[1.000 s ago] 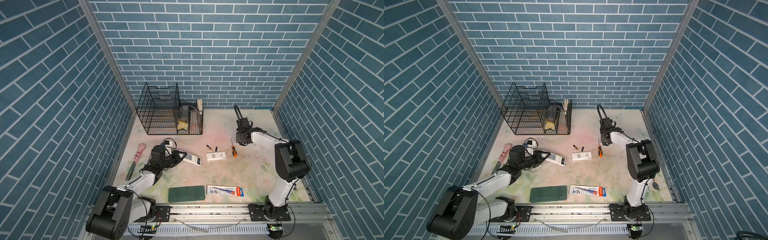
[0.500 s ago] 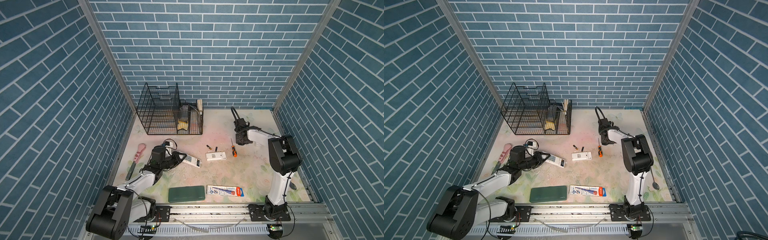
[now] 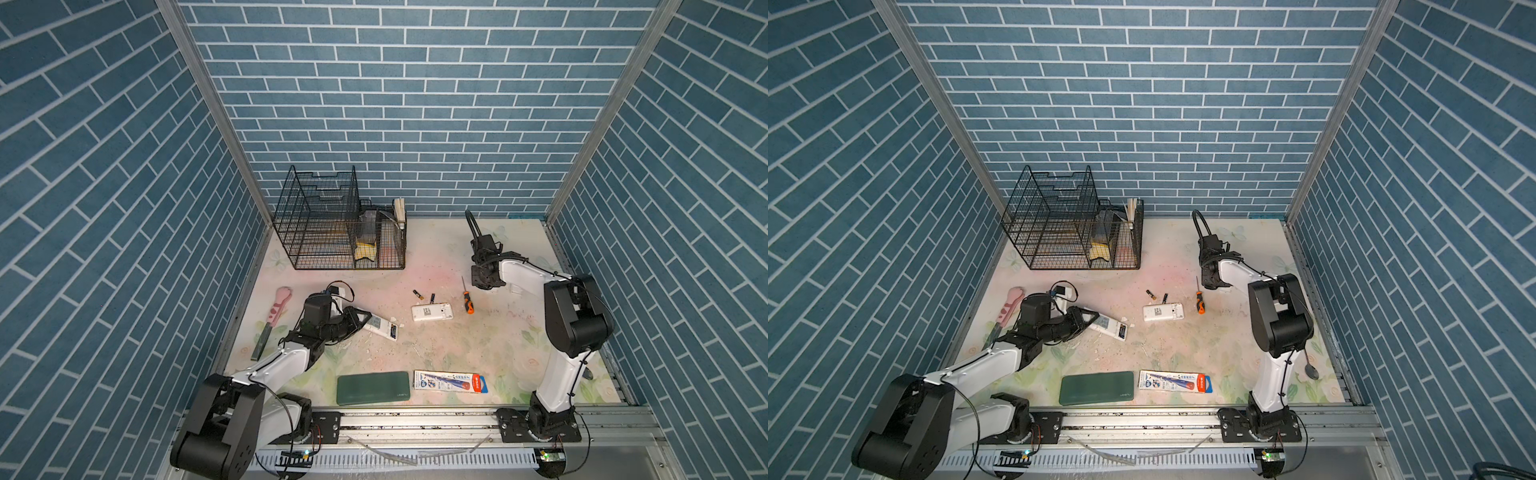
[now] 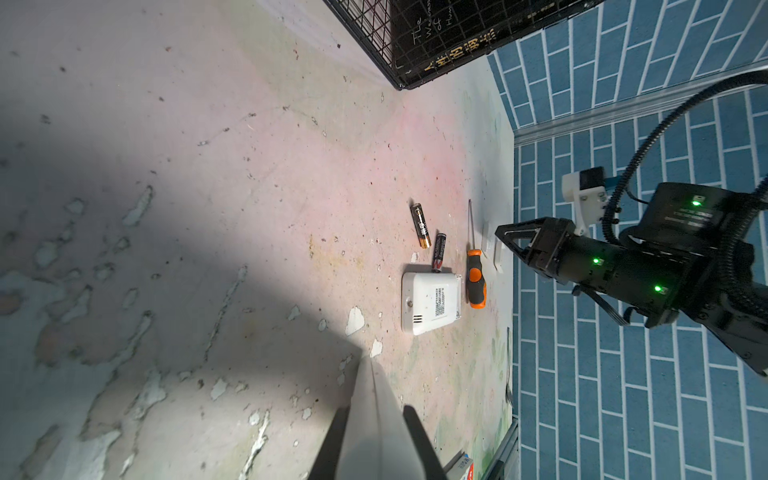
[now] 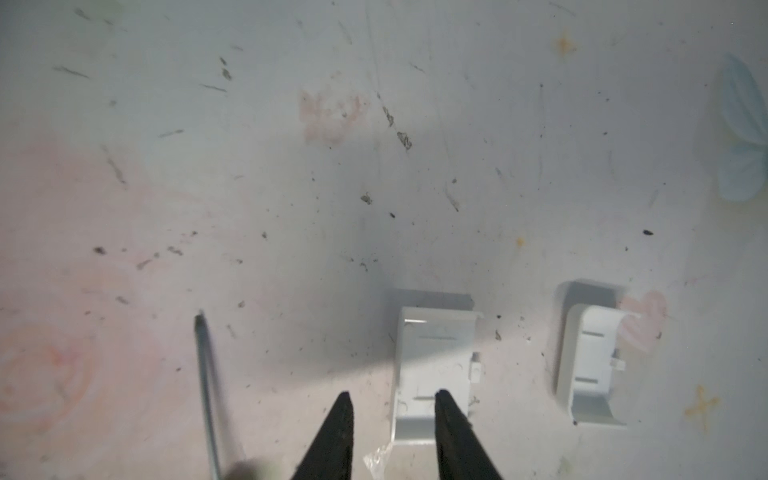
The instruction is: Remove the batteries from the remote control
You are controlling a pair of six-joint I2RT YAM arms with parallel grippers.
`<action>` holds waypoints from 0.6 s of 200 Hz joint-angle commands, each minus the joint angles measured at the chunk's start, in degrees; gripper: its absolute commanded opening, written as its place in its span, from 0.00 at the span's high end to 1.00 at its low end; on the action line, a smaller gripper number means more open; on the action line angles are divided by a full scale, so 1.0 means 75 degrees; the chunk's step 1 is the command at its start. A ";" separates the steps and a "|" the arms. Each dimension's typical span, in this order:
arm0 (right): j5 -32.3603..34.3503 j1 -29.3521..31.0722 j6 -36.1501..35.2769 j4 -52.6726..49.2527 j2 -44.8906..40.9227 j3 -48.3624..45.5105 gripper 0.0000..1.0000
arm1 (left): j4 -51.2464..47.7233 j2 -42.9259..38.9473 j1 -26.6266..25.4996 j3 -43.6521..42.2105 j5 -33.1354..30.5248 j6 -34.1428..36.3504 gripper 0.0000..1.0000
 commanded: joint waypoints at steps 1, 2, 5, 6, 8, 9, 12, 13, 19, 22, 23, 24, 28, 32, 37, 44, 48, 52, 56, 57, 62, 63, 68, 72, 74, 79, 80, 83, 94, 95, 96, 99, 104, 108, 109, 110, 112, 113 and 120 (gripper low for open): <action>-0.0403 0.0038 0.0235 0.0039 -0.0756 -0.0371 0.64 | -0.0244 -0.0221 -0.0018 -0.0163 -0.0125 0.0199 0.97; -0.0411 0.0042 0.0241 0.0035 -0.0776 -0.0382 0.64 | -0.0247 -0.0221 -0.0018 -0.0166 -0.0126 0.0194 0.97; -0.0446 0.0053 0.0246 0.0039 -0.0840 -0.0408 0.64 | -0.0252 -0.0236 -0.0018 -0.0175 -0.0136 0.0199 0.96; -0.0456 0.0061 0.0246 0.0035 -0.0854 -0.0413 0.64 | -0.0263 -0.0240 -0.0012 -0.0184 -0.0137 0.0194 0.96; -0.0470 0.0066 0.0247 0.0035 -0.0905 -0.0433 0.64 | -0.0263 -0.0246 -0.0016 -0.0191 -0.0138 0.0196 0.96; -0.0475 0.0073 0.0247 0.0039 -0.0927 -0.0443 0.64 | -0.0268 -0.0245 -0.0011 -0.0192 -0.0144 0.0192 0.96; -0.0489 0.0082 0.0247 0.0026 -0.0991 -0.0466 0.63 | -0.0272 -0.0255 -0.0016 -0.0203 -0.0148 0.0207 0.95; -0.0490 0.0093 0.0247 0.0028 -0.1011 -0.0471 0.63 | -0.0273 -0.0256 -0.0011 -0.0204 -0.0144 0.0203 0.95; -0.0507 0.0123 0.0247 -0.0001 -0.1128 -0.0502 0.63 | -0.0267 -0.0260 -0.0014 -0.0215 -0.0167 0.0197 0.93; -0.0512 0.0136 0.0247 -0.0014 -0.1193 -0.0513 0.63 | -0.0256 -0.0267 -0.0017 -0.0228 -0.0169 0.0200 0.92; -0.0513 0.0143 0.0247 -0.0015 -0.1206 -0.0517 0.63 | -0.0253 -0.0262 -0.0012 -0.0234 -0.0171 0.0194 0.92; -0.0519 0.0147 0.0247 -0.0016 -0.1218 -0.0520 0.63 | -0.0252 -0.0265 -0.0015 -0.0243 -0.0167 0.0191 0.91; -0.0520 0.0170 0.0247 -0.0039 -0.1299 -0.0552 0.63 | -0.0245 -0.0260 -0.0011 -0.0254 -0.0190 0.0198 0.90; -0.0525 0.0189 0.0264 -0.0049 -0.1373 -0.0567 0.63 | -0.0235 -0.0251 -0.0017 -0.0268 -0.0206 0.0194 0.89; -0.0527 0.0208 0.0259 -0.0061 -0.1454 -0.0588 0.63 | -0.0221 -0.0253 -0.0016 -0.0285 -0.0218 0.0190 0.89; -0.0543 0.0242 0.0264 -0.0074 -0.1574 -0.0621 0.63 | -0.0178 -0.0236 -0.0015 -0.0298 -0.0232 0.0188 0.87; -0.0544 0.0255 0.0270 -0.0089 -0.1634 -0.0644 0.63 | -0.0161 -0.0232 -0.0010 -0.0299 -0.0232 0.0173 0.85; -0.0550 0.0275 0.0271 -0.0106 -0.1701 -0.0655 0.63 | -0.0149 -0.0225 -0.0016 -0.0321 -0.0244 0.0173 0.84; -0.0559 0.0288 0.0276 -0.0110 -0.1752 -0.0671 0.63 | -0.0129 -0.0223 -0.0018 -0.0332 -0.0250 0.0162 0.83; -0.0560 0.0289 0.0285 -0.0116 -0.1767 -0.0673 0.63 | -0.0132 -0.0222 -0.0012 -0.0333 -0.0253 0.0158 0.83; -0.0576 0.0308 0.0282 -0.0146 -0.1847 -0.0693 0.63 | -0.0110 -0.0221 -0.0016 -0.0347 -0.0256 0.0155 0.81; -0.0574 0.0311 0.0282 -0.0146 -0.1861 -0.0690 0.63 | -0.0104 -0.0221 -0.0017 -0.0346 -0.0250 0.0154 0.80; -0.0612 0.0324 0.0293 -0.0167 -0.1938 -0.0712 0.62 | -0.0100 -0.0239 -0.0013 -0.0364 -0.0256 0.0151 0.78; -0.0638 0.0336 0.0304 -0.0185 -0.1992 -0.0721 0.62 | -0.0107 -0.0239 -0.0012 -0.0377 -0.0266 0.0157 0.76; -0.0642 0.0343 0.0305 -0.0196 -0.2019 -0.0727 0.62 | -0.0115 -0.0252 -0.0016 -0.0377 -0.0267 0.0163 0.75; -0.0671 0.0359 0.0311 -0.0202 -0.2085 -0.0749 0.62 | -0.0133 -0.0264 -0.0017 -0.0387 -0.0279 0.0157 0.72; -0.0669 0.0366 0.0314 -0.0203 -0.2103 -0.0759 0.62 | -0.0133 -0.0266 -0.0017 -0.0390 -0.0285 0.0155 0.72; -0.0690 0.0373 0.0317 -0.0203 -0.2145 -0.0775 0.62 | -0.0148 -0.0276 -0.0018 -0.0392 -0.0296 0.0160 0.71; -0.0713 0.0416 0.0360 -0.0237 -0.2289 -0.0835 0.62 | -0.0178 -0.0319 -0.0017 -0.0433 -0.0335 0.0172 0.66; -0.0719 0.0418 0.0362 -0.0232 -0.2311 -0.0843 0.62 | -0.0179 -0.0329 -0.0012 -0.0436 -0.0336 0.0174 0.66; -0.0722 0.0419 0.0369 -0.0235 -0.2327 -0.0852 0.62 | -0.0186 -0.0334 -0.0009 -0.0438 -0.0343 0.0176 0.65; -0.0738 0.0428 0.0384 -0.0237 -0.2354 -0.0867 0.62 | -0.0200 -0.0338 -0.0017 -0.0451 -0.0365 0.0183 0.64; -0.0754 0.0442 0.0397 -0.0235 -0.2417 -0.0902 0.62 | -0.0228 -0.0362 -0.0016 -0.0472 -0.0393 0.0187 0.62; -0.0780 0.0455 0.0418 -0.0238 -0.2470 -0.0927 0.62 | -0.0246 -0.0383 -0.0010 -0.0485 -0.0416 0.0184 0.61; -0.0782 0.0461 0.0414 -0.0238 -0.2483 -0.0936 0.62 | -0.0249 -0.0384 -0.0014 -0.0486 -0.0424 0.0180 0.61; -0.0788 0.0458 0.0418 -0.0233 -0.2496 -0.0940 0.62 | -0.0250 -0.0390 -0.0010 -0.0486 -0.0428 0.0179 0.60; -0.0791 0.0470 0.0430 -0.0225 -0.2522 -0.0955 0.62 | -0.0251 -0.0395 -0.0007 -0.0501 -0.0431 0.0186 0.60; -0.0793 0.0468 0.0432 -0.0220 -0.2539 -0.0961 0.62 | -0.0257 -0.0402 -0.0013 -0.0499 -0.0431 0.0181 0.60; -0.0795 0.0494 0.0451 -0.0217 -0.2623 -0.0996 0.62 | -0.0273 -0.0430 -0.0012 -0.0532 -0.0446 0.0197 0.59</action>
